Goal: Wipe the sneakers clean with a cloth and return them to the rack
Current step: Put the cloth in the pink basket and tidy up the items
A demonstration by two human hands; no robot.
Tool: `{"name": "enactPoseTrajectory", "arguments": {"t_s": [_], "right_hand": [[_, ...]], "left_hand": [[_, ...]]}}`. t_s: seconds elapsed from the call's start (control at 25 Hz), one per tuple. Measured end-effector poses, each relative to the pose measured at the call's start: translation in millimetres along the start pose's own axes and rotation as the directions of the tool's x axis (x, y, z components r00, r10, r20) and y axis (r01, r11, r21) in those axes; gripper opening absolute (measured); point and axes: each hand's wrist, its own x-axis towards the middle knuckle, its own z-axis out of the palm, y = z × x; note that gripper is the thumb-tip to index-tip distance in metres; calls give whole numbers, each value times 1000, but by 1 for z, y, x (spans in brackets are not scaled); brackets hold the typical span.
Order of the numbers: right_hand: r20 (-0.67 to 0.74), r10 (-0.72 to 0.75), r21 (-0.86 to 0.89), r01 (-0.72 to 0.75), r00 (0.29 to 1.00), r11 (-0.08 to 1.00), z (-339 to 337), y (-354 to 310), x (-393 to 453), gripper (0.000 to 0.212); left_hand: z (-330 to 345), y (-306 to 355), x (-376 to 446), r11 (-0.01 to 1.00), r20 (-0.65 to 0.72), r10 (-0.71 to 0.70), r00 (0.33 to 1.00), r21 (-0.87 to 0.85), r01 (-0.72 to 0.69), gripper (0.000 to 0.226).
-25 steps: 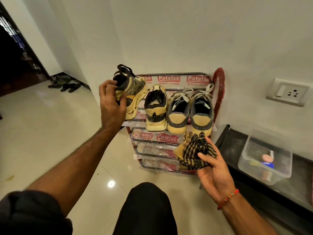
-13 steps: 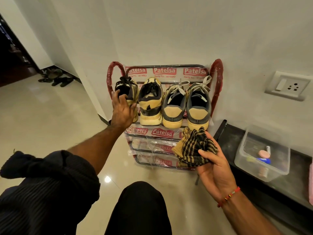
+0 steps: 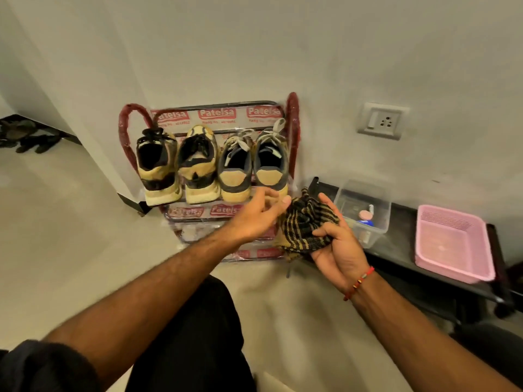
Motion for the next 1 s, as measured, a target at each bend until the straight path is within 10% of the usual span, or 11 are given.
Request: {"name": "enactPoseTrajectory", "arguments": {"t_s": [0.12,0.36,0.56,0.72,0.88,1.0], "right_hand": [[3,-59,-35,59,998,998,-20,-28,-21,54],[-144,-369,-691,173,918,701,-92,-84,-68,29],[-340,-245,-582,2,908,813,-108,-82,-84,26],[-306,-246,-533,48,920,844,-112,-94,-83,24],[-273,-171,-526,2,947,851,-108,-93,-81,23],[-138,-84,-471,10,987,882,-102,-97,-84,37]], "left_hand": [[51,25,-16,872,140,-152,978,-447,200,44],[90,35,-23,880,-228,66,972,-446,-164,13],[135,20,-20,922,61,-243,968,-296,250,17],[137,20,-14,978,18,128,992,161,-129,53],[155,25,-37,933,399,306,864,56,-356,82],[165,24,-33,916,242,379,893,41,-400,65]]}}
